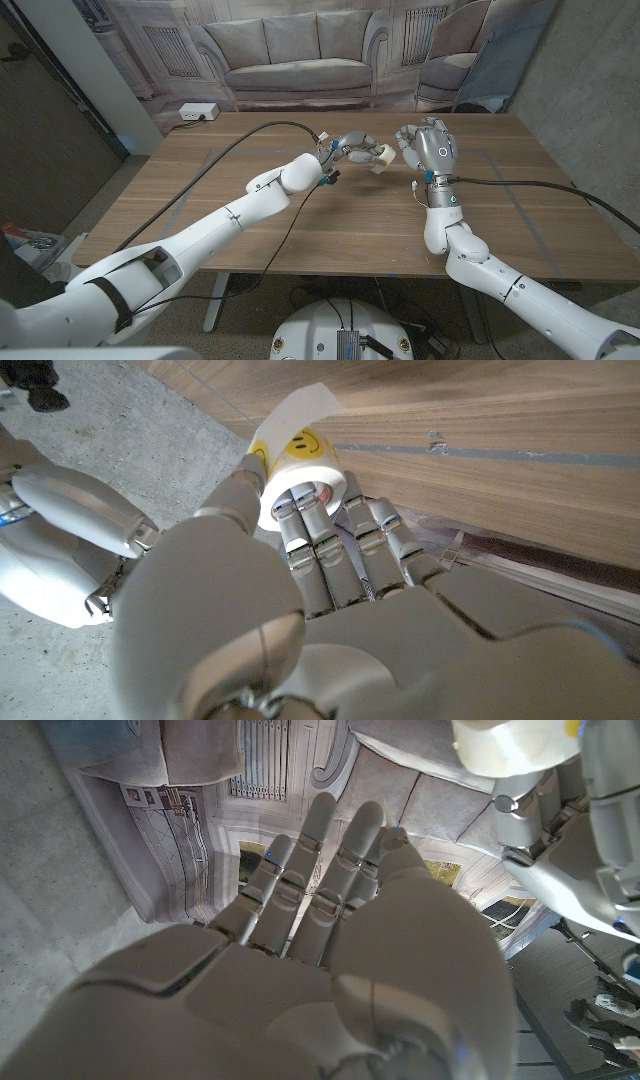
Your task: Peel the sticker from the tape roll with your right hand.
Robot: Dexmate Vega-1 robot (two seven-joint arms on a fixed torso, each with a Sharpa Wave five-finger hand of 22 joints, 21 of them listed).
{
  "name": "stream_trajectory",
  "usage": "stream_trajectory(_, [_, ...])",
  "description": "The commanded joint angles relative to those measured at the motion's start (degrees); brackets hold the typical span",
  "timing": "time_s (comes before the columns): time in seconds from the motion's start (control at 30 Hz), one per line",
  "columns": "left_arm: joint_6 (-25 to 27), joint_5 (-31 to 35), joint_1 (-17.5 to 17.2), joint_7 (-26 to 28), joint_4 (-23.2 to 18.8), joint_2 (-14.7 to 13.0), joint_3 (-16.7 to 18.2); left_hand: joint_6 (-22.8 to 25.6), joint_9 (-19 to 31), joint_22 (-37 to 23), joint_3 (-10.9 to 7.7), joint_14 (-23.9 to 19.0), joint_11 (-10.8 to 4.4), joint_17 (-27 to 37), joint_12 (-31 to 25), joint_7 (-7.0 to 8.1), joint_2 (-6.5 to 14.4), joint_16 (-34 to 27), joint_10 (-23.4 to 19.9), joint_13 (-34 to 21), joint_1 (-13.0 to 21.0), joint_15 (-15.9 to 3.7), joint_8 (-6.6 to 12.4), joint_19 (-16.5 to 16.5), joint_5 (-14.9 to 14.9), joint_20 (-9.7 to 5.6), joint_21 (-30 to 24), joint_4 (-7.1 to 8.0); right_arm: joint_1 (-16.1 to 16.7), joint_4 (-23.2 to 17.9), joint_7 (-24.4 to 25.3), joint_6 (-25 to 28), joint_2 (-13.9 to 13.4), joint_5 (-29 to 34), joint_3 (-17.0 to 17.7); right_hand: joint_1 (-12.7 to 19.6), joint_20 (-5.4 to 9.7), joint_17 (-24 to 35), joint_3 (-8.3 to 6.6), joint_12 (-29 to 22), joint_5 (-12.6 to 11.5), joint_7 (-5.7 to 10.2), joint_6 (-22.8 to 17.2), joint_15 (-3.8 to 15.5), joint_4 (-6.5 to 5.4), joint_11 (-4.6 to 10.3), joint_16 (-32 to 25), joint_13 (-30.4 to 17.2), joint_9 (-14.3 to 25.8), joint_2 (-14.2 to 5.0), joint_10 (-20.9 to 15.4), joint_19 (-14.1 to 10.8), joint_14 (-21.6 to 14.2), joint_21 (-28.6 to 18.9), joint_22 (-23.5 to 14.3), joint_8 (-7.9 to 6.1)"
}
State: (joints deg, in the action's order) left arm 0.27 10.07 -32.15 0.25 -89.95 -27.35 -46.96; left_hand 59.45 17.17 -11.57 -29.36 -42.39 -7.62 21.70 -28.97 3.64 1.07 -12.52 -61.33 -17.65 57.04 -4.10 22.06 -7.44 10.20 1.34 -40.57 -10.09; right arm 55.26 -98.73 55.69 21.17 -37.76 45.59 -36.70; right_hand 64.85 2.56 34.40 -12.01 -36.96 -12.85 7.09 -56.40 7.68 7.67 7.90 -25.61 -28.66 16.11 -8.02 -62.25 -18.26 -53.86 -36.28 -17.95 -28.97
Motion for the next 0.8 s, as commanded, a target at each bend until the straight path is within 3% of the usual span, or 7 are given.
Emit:
stream_trajectory(0.03, [2.28, 6.44, -1.40, 3.49, -2.83, -2.23, -0.34, 5.99, 0.27, -0.12, -2.17, -0.40, -0.16, 0.18, -9.93, -5.91, 4.25, 0.17, -0.36, -6.02, 4.00, -8.59, 0.16, 0.30, 0.32, -0.19, -0.56, 1.84, 0.81, -1.31, -0.27, -0.17, -0.43, -1.49, 1.24, 0.29, 2.18, 0.34, -0.21, -0.17, 0.08, 0.29, -0.56, 5.86, -0.32, 0.08, 0.51, -0.15, 0.29, -0.27, -0.26, 0.28, -0.43, -0.43, -0.27, -0.54])
stream_trajectory(0.8, [2.83, 14.96, -2.29, 5.31, -5.39, -4.37, -0.40, 6.22, 0.17, -0.08, -2.21, -0.29, -0.29, 0.36, -10.18, -5.60, 4.14, 0.28, -0.19, -5.75, 3.97, -8.71, 0.07, 0.44, 0.23, -0.22, -0.95, 1.85, 0.55, -2.55, -1.33, -0.64, -0.35, -1.57, 1.82, 0.23, 2.20, 0.97, -0.05, -0.15, 0.16, 0.22, -0.68, 5.87, -0.50, 0.12, 1.05, -0.21, 0.22, -0.27, -0.53, 0.68, -0.88, -1.54, -0.16, -0.73])
